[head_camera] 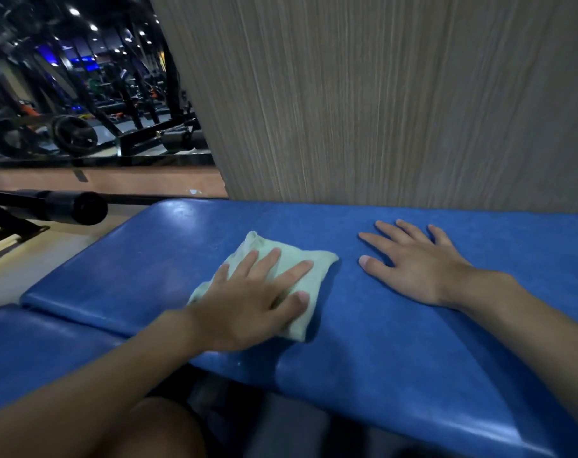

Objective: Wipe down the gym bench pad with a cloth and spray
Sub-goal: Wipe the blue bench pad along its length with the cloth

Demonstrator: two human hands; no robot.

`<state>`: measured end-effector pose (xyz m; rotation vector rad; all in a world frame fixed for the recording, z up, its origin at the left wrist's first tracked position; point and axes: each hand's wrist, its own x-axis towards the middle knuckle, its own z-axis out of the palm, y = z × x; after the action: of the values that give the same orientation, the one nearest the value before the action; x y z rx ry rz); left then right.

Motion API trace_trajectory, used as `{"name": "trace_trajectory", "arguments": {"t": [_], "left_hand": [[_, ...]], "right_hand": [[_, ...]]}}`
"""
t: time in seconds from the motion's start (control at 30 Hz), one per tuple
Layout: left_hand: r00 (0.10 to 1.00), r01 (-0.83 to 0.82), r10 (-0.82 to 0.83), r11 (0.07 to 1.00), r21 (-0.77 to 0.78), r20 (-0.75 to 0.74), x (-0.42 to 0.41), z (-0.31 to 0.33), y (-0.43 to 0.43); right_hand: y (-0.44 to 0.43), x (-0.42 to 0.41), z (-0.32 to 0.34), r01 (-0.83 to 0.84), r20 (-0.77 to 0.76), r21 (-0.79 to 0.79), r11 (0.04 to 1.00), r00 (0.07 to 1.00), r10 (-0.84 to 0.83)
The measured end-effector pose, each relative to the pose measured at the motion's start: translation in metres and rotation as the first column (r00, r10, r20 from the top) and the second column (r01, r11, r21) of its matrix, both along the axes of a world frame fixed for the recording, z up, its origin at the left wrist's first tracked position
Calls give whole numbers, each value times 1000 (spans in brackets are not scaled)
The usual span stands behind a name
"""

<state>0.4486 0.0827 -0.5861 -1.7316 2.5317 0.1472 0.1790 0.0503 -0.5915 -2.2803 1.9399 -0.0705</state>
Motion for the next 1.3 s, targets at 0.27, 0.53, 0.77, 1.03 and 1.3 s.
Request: {"name": "trace_trajectory", "arguments": {"t": [0.27,0.53,0.77,1.03,1.3], "left_hand": [[998,-46,46,999,-2,33,3,-2,2],[991,-136,136,991,12,3,-26,-2,-158],[991,-135,135,991,24,1,-24,-1,-165],[999,-23,24,998,-52,32,27,-4,-15],[998,-40,40,999,6,57,37,4,20]], "right_hand": [[-7,18,12,16,-22,-12,1000,1000,-16],[-14,27,-2,-9,-45,-13,1000,999,8],[-10,28,0,-4,-27,-11,1000,1000,4],[-8,30,6,6,-19,10,1000,1000,-5],[-25,56,7,-2,11,-15,1000,1000,2]]}}
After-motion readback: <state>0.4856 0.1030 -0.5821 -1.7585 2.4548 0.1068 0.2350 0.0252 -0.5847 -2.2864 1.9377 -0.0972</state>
